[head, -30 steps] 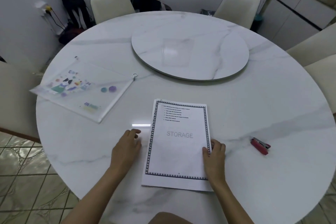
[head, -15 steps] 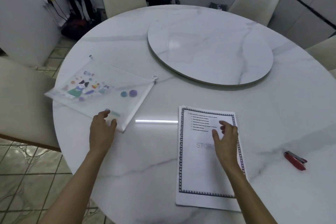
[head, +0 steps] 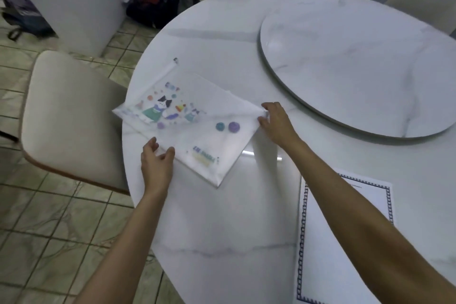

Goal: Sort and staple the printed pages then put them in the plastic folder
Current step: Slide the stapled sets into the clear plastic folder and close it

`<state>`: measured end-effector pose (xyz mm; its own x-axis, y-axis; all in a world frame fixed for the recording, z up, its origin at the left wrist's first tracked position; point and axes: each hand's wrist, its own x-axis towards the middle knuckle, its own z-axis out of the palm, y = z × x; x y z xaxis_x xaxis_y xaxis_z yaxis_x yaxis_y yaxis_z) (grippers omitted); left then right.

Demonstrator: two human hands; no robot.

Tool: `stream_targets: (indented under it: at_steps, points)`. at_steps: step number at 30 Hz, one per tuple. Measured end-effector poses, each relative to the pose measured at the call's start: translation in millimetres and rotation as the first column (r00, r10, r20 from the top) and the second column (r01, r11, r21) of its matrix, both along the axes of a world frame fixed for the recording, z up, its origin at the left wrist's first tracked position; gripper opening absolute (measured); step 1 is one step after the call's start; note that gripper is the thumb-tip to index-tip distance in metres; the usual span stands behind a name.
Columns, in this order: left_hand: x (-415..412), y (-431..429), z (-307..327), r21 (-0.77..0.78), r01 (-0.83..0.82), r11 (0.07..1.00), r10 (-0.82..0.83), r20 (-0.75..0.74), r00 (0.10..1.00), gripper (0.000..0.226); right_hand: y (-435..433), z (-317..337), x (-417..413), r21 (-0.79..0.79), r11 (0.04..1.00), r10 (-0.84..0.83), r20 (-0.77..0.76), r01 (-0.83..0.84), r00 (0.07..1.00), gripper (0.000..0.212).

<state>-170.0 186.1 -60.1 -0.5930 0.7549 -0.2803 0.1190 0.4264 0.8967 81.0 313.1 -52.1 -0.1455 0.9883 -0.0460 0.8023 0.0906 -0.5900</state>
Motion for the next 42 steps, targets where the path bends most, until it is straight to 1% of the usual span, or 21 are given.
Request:
stream_targets:
  at_steps: [4,7,9,10,12,15,18,22,24,28,30,32,36,42]
  points:
    - [-17.0,13.4,-7.5,-0.014,-0.066,0.998,0.067,0.094,0.993,0.053,27.8,-10.0,-23.3,-0.053,0.996,0.081,0.118,-0.075,0.990,0.047]
    - [-25.8,23.3,-8.0,-0.034,-0.092,0.995,0.097,0.188,0.977,0.054,38.1,-16.3,-30.6,-0.086,0.996,0.060,0.269,-0.038,0.961,0.045]
    - [-29.2,28.2,-8.3,-0.050,-0.082,0.995,0.091,0.216,0.972,0.053,42.3,-15.6,-31.6,-0.088,0.996,0.016,0.306,0.011,0.952,0.043]
    - [-31.7,29.6,-9.4,-0.060,-0.069,0.996,0.081,0.218,0.973,0.052,43.4,-14.3,-30.9,-0.103,0.994,-0.016,0.282,0.047,0.959,0.042]
    - [-36.6,30.5,-12.4,-0.078,-0.033,0.996,0.049,0.211,0.976,0.049,42.0,-11.5,-24.9,-0.166,0.980,-0.077,0.171,0.106,0.982,0.037]
    - [-39.8,28.5,-14.8,-0.090,0.026,0.996,-0.009,0.184,0.983,0.047,25.2,-3.1,-7.2,-0.202,0.976,-0.083,0.021,0.085,0.996,0.027]
    - [-40.9,25.1,-12.8,-0.079,0.078,0.994,-0.065,0.158,0.985,0.046,-6.4,7.5,7.1,-0.199,0.975,-0.116,-0.081,0.098,0.990,0.024]
    - [-37.8,16.0,-3.9,-0.068,0.153,0.986,-0.145,0.110,0.983,0.043,-57.8,12.0,23.4,-0.246,0.953,-0.226,-0.198,0.175,0.954,0.020]
    - [-32.7,8.4,0.9,-0.084,0.219,0.972,-0.214,0.072,0.974,0.044,-85.4,14.6,30.7,-0.283,0.932,-0.296,-0.236,0.226,0.926,0.015]
    - [-19.8,-9.0,3.4,-0.126,0.290,0.949,-0.284,0.063,0.957,0.043,-132.1,15.3,44.6,-0.401,0.861,-0.449,-0.307,0.314,0.839,0.007]
    - [-13.6,-19.8,2.9,-0.139,0.299,0.944,-0.295,0.050,0.954,0.042,-149.5,16.9,50.5,-0.475,0.827,-0.495,-0.358,0.302,0.792,0.011]
    - [-6.8,-29.4,2.9,-0.161,0.305,0.939,-0.304,0.031,0.952,0.042,-161.9,18.2,56.5,-0.511,0.814,-0.507,-0.393,0.276,0.767,0.013]
    - [7.6,-45.1,5.0,-0.201,0.328,0.923,-0.340,-0.027,0.940,0.044,-177.3,19.1,70.1,-0.576,0.791,-0.493,-0.397,0.209,0.774,0.022]
    - [27.3,-63.5,9.4,-0.218,0.333,0.917,-0.361,-0.104,0.927,0.042,-195.0,21.9,88.6,-0.554,0.810,-0.459,-0.396,0.191,0.796,0.012]
